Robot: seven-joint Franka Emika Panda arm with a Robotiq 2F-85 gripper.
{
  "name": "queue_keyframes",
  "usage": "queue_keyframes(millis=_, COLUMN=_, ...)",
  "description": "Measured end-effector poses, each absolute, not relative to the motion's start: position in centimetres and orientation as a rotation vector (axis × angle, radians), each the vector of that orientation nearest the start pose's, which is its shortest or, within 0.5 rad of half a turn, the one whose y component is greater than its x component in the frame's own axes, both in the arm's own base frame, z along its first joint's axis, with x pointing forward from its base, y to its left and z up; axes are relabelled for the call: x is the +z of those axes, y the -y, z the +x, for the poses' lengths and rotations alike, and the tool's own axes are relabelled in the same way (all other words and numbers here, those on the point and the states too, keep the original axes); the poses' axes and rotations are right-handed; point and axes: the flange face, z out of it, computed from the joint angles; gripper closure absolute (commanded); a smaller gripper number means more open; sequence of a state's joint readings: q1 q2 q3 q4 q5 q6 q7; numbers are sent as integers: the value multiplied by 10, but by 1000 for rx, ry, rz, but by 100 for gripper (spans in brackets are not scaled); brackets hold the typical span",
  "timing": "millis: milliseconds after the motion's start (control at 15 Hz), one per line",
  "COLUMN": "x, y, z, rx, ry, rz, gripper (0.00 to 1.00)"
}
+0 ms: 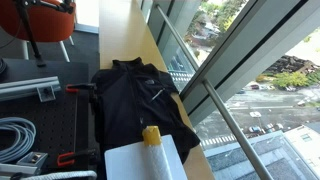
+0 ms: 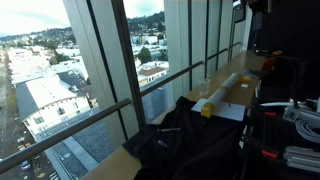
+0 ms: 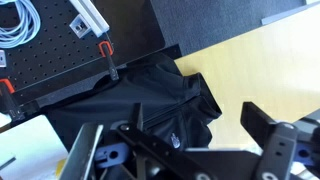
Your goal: Close the zip of the jersey
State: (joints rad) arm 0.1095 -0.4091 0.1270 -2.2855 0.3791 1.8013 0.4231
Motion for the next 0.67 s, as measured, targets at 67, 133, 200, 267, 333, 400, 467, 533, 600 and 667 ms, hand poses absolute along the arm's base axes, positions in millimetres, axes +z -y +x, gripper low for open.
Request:
queue_keyframes(millis=67, x=509, y=-134, z=403, rx=244, ry=-427, rz=-2824, gripper=0)
queue_keyframes(millis=133, x=509, y=-134, z=404, rx=244, ry=-427, rz=-2824, gripper=0)
queue_keyframes(millis=200, x=509, y=-134, z=404, rx=244, ry=-427, rz=-2824, gripper=0)
queue_keyframes(millis=267, x=509, y=-134, z=404, rx=244, ry=-427, rz=-2824, gripper=0)
queue_keyframes(millis=333, x=509, y=-134, z=404, rx=244, ry=-427, rz=-2824, gripper=0)
queue_keyframes(millis=400, x=509, y=-134, z=404, rx=244, ry=-427, rz=-2824, gripper=0)
queue_keyframes(millis=467, x=509, y=-134, z=404, rx=244, ry=-427, rz=-2824, gripper=0)
queue_keyframes(millis=533, x=509, y=-134, z=403, rx=244, ry=-428, rz=-2824, gripper=0)
queue_keyframes(millis=600, x=508, y=-133, z=403, rx=246, ry=-424, rz=-2825, gripper=0)
queue_keyframes(millis=667, x=506, y=-132, z=403, rx=247, ry=-406, rz=-2830, gripper=0)
